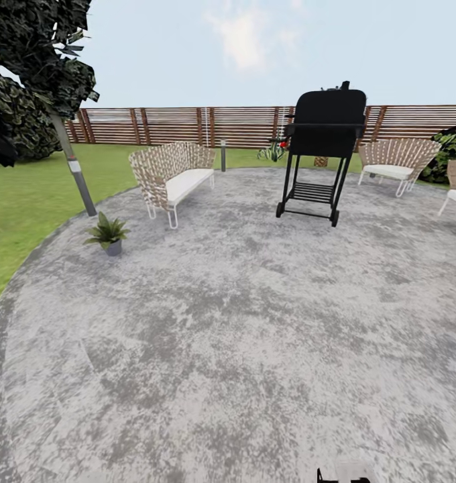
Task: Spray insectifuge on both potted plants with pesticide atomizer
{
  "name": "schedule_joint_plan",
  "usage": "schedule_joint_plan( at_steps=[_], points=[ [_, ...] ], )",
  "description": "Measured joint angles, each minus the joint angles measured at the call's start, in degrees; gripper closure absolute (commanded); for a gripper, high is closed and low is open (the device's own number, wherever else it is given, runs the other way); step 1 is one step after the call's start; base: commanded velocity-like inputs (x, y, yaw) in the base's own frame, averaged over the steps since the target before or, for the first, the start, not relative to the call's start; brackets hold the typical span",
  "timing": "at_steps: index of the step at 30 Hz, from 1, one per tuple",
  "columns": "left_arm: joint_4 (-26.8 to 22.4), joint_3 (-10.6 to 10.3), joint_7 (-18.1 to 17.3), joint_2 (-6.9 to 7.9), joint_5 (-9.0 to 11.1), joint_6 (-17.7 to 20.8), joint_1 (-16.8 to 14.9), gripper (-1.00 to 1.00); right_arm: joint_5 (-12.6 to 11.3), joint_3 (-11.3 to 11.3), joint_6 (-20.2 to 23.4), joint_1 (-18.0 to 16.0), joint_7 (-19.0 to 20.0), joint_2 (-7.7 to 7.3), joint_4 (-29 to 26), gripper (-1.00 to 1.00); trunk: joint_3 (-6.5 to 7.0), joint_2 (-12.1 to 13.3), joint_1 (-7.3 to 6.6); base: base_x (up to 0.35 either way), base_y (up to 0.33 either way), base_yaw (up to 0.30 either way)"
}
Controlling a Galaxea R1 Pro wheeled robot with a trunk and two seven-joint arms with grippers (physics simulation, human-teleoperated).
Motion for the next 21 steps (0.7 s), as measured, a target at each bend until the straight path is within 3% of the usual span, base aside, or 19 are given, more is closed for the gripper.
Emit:
schedule_joint_plan(
  at_steps=[7,21],
  points=[
    [-0.01,-0.01,0.00,0.01,0.00,0.00,0.01,1.00,0.00,0.00,0.00,-0.02,0.00,0.00,0.02,-1.00,0.00,0.00,0.00,0.338,0.000,0.052],
    [-0.02,-0.01,0.00,0.00,0.00,0.00,0.02,1.00,0.00,0.01,0.00,-0.02,-0.01,0.00,0.03,-1.00,0.00,0.00,0.00,0.338,0.000,0.266]
  ],
)
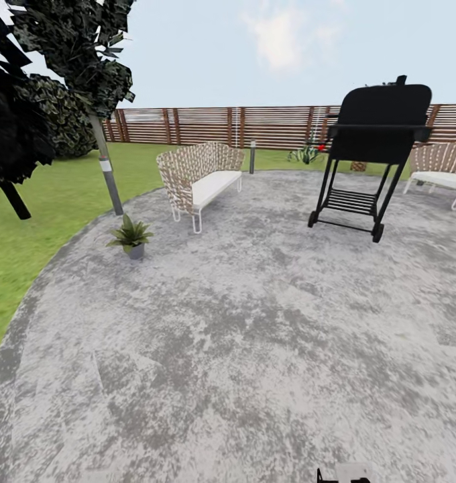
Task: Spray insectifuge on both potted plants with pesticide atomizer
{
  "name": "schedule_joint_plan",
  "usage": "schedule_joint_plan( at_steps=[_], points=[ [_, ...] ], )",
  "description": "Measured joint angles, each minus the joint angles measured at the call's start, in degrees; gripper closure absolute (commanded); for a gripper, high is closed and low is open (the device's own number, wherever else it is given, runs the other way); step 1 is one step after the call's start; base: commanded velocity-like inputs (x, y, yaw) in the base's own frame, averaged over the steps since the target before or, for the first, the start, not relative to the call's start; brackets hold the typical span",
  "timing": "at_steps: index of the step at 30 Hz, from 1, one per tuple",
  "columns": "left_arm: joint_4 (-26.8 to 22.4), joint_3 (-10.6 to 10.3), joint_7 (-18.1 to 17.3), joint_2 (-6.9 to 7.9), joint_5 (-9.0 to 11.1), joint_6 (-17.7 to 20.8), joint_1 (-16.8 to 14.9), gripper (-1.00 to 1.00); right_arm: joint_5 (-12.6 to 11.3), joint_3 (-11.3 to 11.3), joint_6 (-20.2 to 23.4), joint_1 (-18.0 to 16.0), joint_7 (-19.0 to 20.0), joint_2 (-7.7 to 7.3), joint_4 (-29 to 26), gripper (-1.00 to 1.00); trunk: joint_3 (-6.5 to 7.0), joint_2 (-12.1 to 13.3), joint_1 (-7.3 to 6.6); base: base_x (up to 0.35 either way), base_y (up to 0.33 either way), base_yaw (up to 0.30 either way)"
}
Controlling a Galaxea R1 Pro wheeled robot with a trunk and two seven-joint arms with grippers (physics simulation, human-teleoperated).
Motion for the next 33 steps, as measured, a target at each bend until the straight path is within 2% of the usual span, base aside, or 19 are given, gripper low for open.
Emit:
schedule_joint_plan(
  at_steps=[8,28,33],
  points=[
    [0.00,0.02,0.00,0.00,0.00,0.00,0.01,1.00,-0.01,-0.02,0.00,0.02,0.00,0.00,0.03,-1.00,-0.01,-0.03,-0.03,0.338,0.000,0.247],
    [0.02,0.06,0.00,0.01,0.00,0.00,-0.02,1.00,0.09,-0.01,-0.09,0.02,-0.08,-0.09,-0.03,-1.00,0.00,0.00,0.00,0.338,0.000,0.007],
    [0.00,0.03,0.00,0.00,0.00,0.00,0.00,1.00,0.07,0.00,-0.09,-0.01,-0.09,-0.03,-0.01,-1.00,0.00,0.00,0.00,0.338,0.000,0.171]
  ],
)
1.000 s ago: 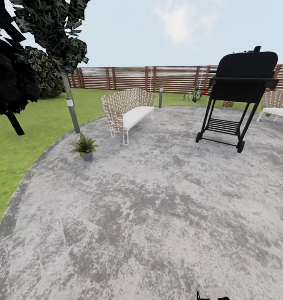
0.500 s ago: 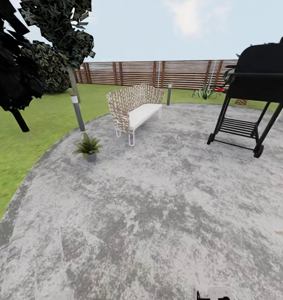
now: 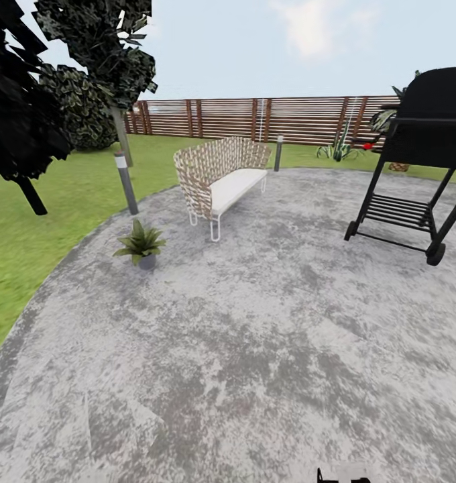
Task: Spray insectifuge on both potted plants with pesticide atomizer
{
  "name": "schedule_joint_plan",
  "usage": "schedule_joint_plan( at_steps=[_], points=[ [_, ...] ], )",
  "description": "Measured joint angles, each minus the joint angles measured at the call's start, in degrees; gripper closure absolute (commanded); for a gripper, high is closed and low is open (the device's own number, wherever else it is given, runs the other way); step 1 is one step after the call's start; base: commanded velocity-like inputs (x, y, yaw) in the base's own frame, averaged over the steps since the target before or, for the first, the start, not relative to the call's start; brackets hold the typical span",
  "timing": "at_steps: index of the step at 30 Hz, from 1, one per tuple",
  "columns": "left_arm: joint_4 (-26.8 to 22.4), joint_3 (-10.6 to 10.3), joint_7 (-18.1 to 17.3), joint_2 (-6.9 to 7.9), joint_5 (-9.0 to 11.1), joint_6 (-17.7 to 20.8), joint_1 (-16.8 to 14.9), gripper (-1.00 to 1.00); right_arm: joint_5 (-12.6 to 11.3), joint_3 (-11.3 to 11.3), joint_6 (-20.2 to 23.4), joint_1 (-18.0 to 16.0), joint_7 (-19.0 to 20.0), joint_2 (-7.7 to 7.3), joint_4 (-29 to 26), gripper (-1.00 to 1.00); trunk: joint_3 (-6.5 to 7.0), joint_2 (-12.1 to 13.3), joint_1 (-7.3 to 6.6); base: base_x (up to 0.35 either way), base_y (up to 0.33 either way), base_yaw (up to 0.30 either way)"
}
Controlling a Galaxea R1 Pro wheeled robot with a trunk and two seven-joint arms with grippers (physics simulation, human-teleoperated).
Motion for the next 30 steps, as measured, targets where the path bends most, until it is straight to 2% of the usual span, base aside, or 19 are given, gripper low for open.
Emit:
schedule_joint_plan(
  at_steps=[10,30],
  points=[
    [0.00,0.00,0.00,0.01,0.00,0.00,0.00,1.00,-0.01,0.00,0.00,0.03,-0.02,0.03,0.00,-1.00,0.00,0.00,0.00,0.338,0.000,0.247],
    [0.02,0.00,0.00,-0.01,0.00,0.00,-0.01,1.00,0.02,-0.01,0.00,0.04,0.00,0.02,-0.01,-1.00,0.00,0.00,0.00,0.338,0.000,0.006]
  ],
)
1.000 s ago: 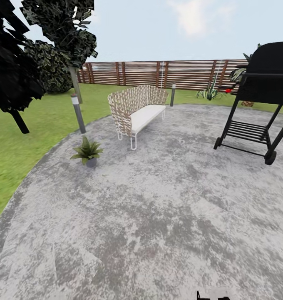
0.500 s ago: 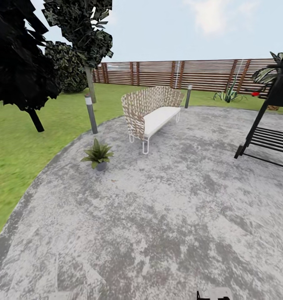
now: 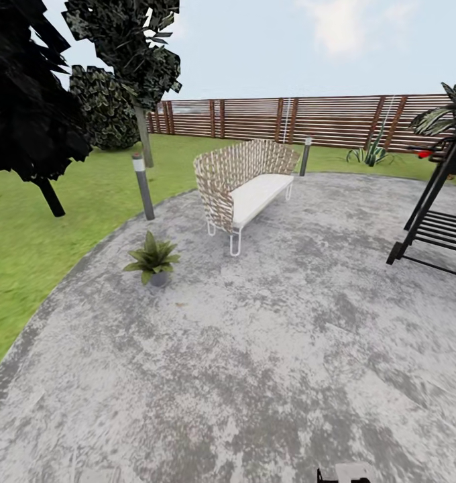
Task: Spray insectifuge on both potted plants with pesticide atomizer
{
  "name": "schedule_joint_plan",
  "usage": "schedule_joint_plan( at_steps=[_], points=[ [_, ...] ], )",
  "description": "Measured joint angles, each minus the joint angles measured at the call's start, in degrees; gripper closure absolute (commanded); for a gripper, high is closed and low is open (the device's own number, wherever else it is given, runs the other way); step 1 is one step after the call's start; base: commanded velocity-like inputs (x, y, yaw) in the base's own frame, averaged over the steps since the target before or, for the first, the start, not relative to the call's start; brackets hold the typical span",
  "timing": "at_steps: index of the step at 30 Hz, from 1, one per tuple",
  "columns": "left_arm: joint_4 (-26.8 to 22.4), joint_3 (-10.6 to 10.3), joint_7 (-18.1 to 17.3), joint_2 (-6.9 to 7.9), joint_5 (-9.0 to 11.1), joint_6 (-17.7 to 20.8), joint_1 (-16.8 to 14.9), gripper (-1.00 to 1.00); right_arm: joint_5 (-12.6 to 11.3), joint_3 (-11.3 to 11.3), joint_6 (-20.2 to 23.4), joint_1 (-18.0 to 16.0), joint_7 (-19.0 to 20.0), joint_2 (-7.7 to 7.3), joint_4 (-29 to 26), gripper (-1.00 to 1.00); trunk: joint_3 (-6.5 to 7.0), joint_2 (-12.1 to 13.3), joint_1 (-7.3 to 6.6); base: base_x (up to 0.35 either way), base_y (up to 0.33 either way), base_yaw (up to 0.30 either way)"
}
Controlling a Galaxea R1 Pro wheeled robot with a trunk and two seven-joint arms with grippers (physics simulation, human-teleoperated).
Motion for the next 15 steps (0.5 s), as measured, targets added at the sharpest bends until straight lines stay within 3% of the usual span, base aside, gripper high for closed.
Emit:
schedule_joint_plan(
  at_steps=[12,15],
  points=[
    [0.00,-0.02,0.00,0.00,0.00,0.00,0.00,1.00,0.00,0.00,0.00,-0.02,0.00,0.00,0.00,-1.00,0.00,0.00,0.00,0.338,0.000,0.001],
    [-0.01,-0.03,0.00,0.00,0.00,0.00,0.01,1.00,0.00,0.00,0.00,-0.02,0.00,0.00,0.01,-1.00,0.00,0.00,0.00,0.338,0.000,0.135]
  ],
)
